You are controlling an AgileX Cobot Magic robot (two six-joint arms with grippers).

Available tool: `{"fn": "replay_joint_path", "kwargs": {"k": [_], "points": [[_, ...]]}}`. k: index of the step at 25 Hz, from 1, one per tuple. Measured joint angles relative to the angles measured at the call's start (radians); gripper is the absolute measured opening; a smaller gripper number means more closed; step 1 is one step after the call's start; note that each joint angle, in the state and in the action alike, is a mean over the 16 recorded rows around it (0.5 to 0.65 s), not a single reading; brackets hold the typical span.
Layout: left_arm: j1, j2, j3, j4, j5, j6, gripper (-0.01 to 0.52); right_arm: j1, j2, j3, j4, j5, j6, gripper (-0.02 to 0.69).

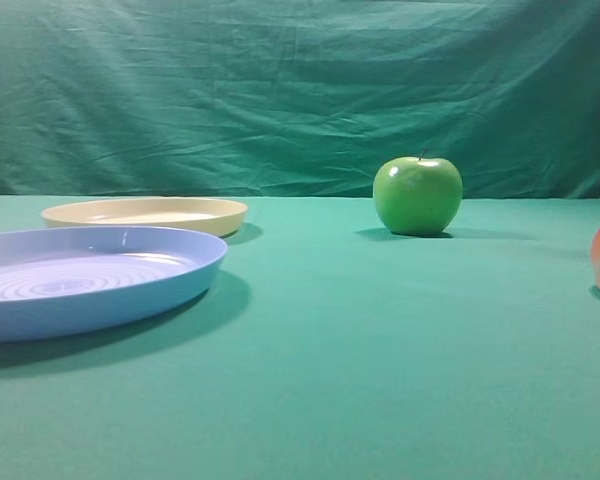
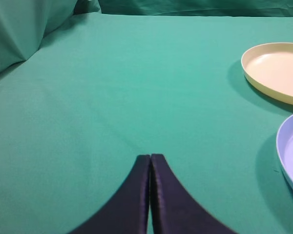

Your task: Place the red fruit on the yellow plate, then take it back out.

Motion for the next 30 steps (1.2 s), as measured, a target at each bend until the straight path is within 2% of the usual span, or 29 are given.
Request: {"fn": "replay_joint_path", "kwargs": {"k": [9, 14, 30], "points": [[0.0, 0.0, 0.0, 0.0, 0.0, 0.0, 0.0, -0.055, -0.186, 0.344, -0.003, -0.233, -0.001, 0.0], [0.0, 0.0, 0.0, 0.0, 0.0, 0.0, 0.0, -0.057, -0.235, 0.466, 0.002, -0.309, 0.0, 0.0], [0.0, 0.0, 0.0, 0.0, 0.0, 0.0, 0.0, -0.057, -0.247, 0.53, 0.011, -0.212, 0.004, 0.0]]}}
